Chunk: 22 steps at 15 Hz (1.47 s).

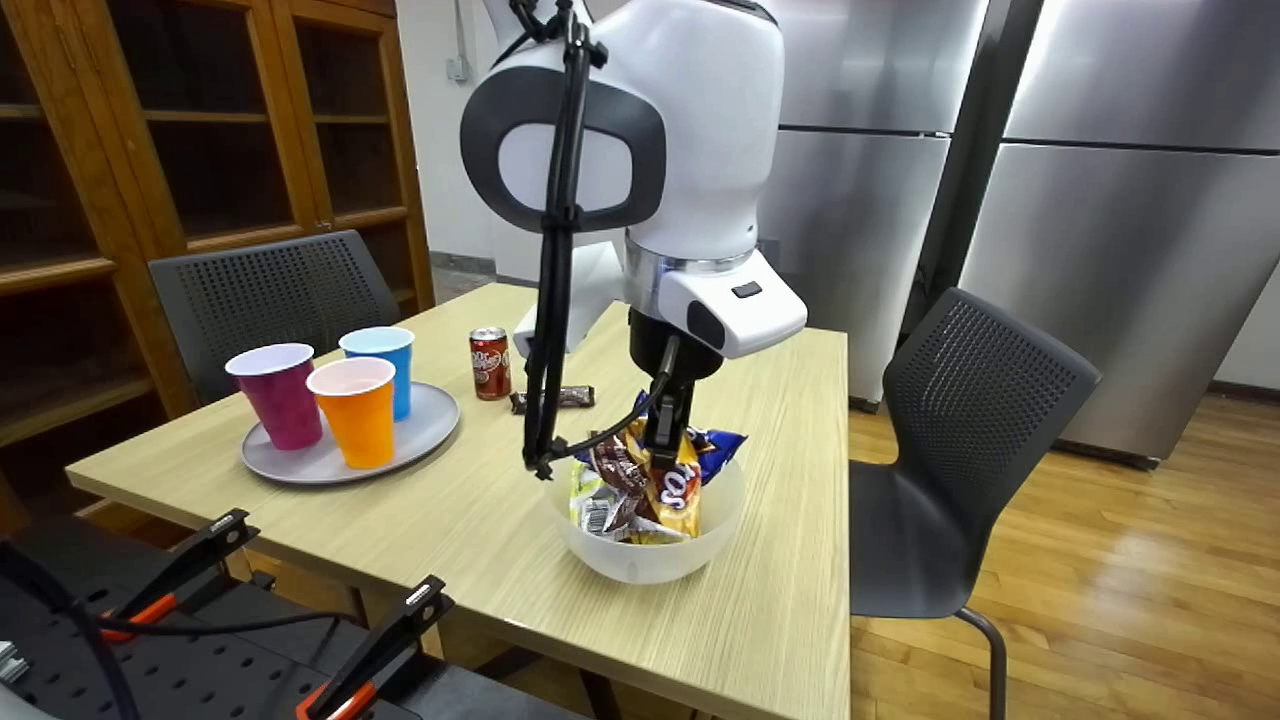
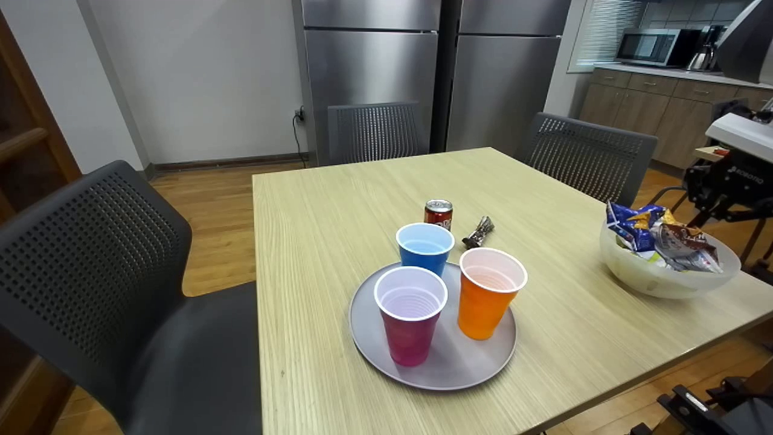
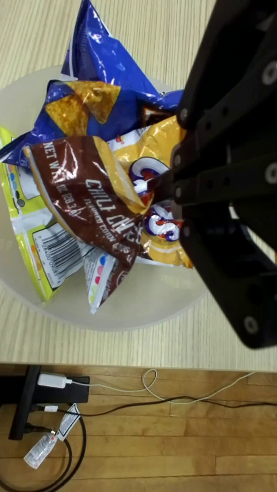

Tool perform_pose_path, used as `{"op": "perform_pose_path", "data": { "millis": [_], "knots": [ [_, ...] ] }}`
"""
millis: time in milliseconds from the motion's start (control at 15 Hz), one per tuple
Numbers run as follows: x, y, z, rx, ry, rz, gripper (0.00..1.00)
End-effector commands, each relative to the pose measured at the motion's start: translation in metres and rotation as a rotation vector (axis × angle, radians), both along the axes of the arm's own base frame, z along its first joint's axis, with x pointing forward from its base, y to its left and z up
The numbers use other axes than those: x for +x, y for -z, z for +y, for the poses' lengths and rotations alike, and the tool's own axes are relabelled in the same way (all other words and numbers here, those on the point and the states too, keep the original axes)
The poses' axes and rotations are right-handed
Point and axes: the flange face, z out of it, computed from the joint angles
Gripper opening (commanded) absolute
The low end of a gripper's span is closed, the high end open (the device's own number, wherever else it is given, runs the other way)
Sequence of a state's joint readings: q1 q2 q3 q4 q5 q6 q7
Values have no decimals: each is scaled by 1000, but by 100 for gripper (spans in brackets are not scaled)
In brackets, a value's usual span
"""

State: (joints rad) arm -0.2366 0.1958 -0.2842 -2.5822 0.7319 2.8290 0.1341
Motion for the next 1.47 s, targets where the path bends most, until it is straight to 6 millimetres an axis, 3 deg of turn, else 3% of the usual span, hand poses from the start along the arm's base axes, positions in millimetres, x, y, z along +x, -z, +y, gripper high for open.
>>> {"op": "perform_pose_path", "data": {
  "millis": [0, 133, 200, 267, 467, 1000, 1400],
  "knots": [
    [9, 2, -4, 14, 7, 27, 0],
    [11, 2, -4, 9, -2, 40, 0],
    [12, 2, -4, 5, -5, 46, 6],
    [12, 1, -4, 5, -8, 50, 28],
    [15, -3, -4, 10, -16, 53, 38],
    [20, -16, -8, 3, -19, 28, 97],
    [28, -29, -7, -19, -42, 3, 100]
  ]
}}
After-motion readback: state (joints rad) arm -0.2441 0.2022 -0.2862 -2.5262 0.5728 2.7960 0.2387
